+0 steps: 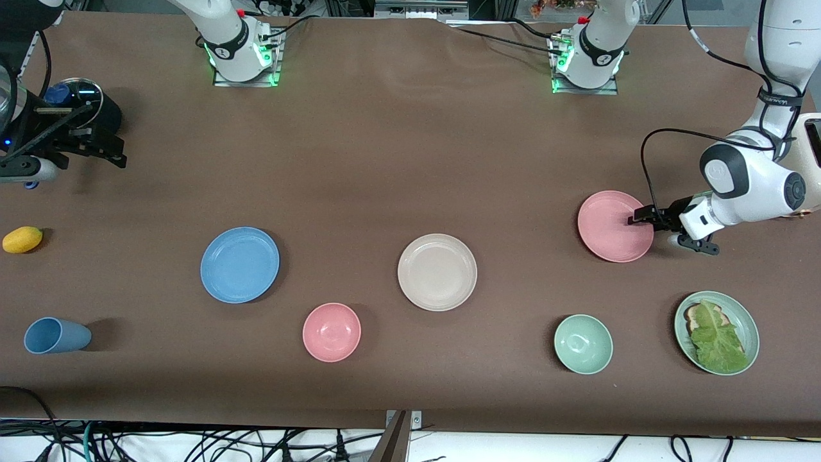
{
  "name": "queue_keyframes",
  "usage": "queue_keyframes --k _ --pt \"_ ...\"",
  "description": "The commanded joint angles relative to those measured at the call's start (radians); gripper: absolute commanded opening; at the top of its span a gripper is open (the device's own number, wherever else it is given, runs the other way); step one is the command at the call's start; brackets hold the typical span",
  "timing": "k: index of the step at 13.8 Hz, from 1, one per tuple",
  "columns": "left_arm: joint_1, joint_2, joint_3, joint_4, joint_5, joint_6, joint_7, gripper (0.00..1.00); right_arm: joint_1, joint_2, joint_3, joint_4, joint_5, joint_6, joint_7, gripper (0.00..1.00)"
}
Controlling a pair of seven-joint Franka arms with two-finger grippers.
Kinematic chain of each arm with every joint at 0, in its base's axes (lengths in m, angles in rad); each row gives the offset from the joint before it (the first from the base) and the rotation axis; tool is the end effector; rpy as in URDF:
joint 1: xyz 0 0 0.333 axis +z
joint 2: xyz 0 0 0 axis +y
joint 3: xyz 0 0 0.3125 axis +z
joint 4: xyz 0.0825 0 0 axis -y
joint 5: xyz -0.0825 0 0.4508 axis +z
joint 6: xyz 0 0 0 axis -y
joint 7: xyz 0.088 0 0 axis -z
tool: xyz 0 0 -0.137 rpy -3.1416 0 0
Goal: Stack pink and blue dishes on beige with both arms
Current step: 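Grasp the pink plate rim with the left gripper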
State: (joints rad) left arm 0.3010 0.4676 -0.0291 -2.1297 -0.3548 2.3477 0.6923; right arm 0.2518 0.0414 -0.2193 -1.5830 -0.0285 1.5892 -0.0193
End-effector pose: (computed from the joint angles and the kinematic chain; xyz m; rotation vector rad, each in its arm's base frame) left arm 0.5547 0.1401 0.0788 2.8093 -0.1929 -0.1580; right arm 0.6326 0.0189 0.5607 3.1023 0.0820 -0.0527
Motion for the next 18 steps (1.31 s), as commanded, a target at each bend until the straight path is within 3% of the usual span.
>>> queue_keyframes --k 1,9,11,15,18 --pt "0.004 0.000 0.000 -0.007 -0.033 0.015 0.030 0.00 -0.003 0.003 0.000 0.018 0.004 -0.015 0.005 1.00" --pt "0.007 -0.017 -0.002 0.005 -0.024 -0.008 0.020 0.00 -0.011 0.005 -0.002 0.017 0.004 -0.015 0.001 1.00" --pt "-0.005 -0.036 -0.008 0.048 -0.024 -0.094 -0.020 0.00 -0.011 0.005 -0.002 0.017 0.004 -0.015 0.001 1.00" --pt "-0.028 -0.049 -0.047 0.157 -0.024 -0.252 -0.170 0.00 -0.012 0.005 -0.002 0.017 0.004 -0.015 0.001 1.00" --pt "-0.031 -0.050 -0.115 0.183 -0.027 -0.266 -0.270 0.00 -0.013 0.006 -0.002 0.017 0.005 -0.015 -0.001 1.00"
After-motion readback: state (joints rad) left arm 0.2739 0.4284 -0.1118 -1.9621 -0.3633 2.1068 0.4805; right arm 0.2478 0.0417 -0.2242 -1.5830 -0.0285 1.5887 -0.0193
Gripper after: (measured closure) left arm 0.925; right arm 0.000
